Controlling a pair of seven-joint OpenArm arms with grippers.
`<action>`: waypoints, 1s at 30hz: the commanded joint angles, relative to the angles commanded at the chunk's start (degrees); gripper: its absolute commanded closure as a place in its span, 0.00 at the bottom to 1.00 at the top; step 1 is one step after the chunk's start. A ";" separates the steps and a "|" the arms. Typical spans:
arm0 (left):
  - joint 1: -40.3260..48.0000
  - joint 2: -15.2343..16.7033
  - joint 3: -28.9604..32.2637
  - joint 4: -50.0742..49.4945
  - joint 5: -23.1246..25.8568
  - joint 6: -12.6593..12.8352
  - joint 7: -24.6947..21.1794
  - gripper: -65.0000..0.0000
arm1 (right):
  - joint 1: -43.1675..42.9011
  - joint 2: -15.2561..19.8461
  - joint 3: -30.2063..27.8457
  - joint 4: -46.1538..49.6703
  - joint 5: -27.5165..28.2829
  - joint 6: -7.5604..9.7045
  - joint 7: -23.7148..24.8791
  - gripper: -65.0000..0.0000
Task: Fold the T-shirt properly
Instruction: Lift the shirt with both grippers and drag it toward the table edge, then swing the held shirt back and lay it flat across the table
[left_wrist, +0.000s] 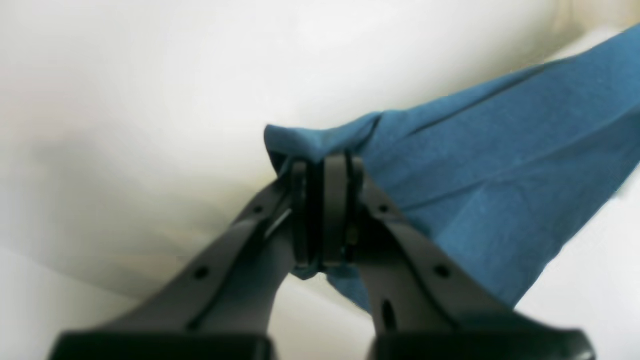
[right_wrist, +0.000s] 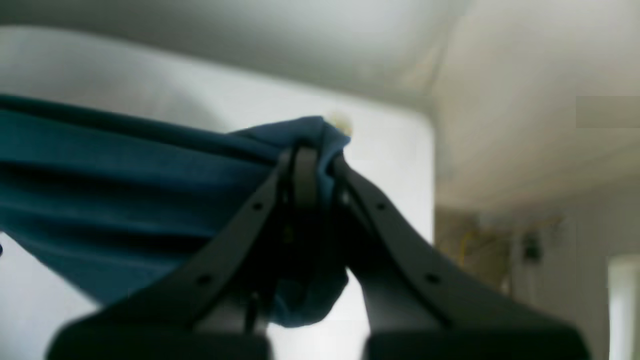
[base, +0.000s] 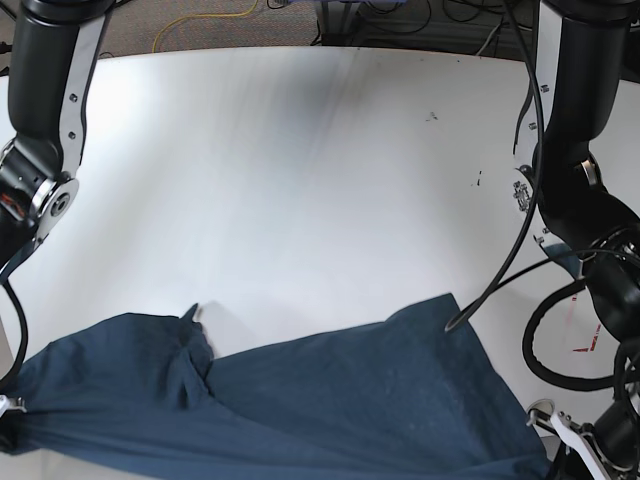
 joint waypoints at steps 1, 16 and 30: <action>-0.44 0.09 0.00 -0.53 0.09 0.00 0.00 1.00 | 0.35 0.00 -0.26 0.09 0.00 0.00 -0.09 1.00; 11.43 0.00 0.00 -0.26 0.00 0.00 0.00 1.00 | -22.95 1.93 7.56 6.68 6.07 0.00 -0.79 1.00; 41.93 -7.30 -5.45 9.32 -5.45 0.00 2.86 1.00 | -52.75 -7.12 16.70 15.82 6.07 0.00 -0.79 1.00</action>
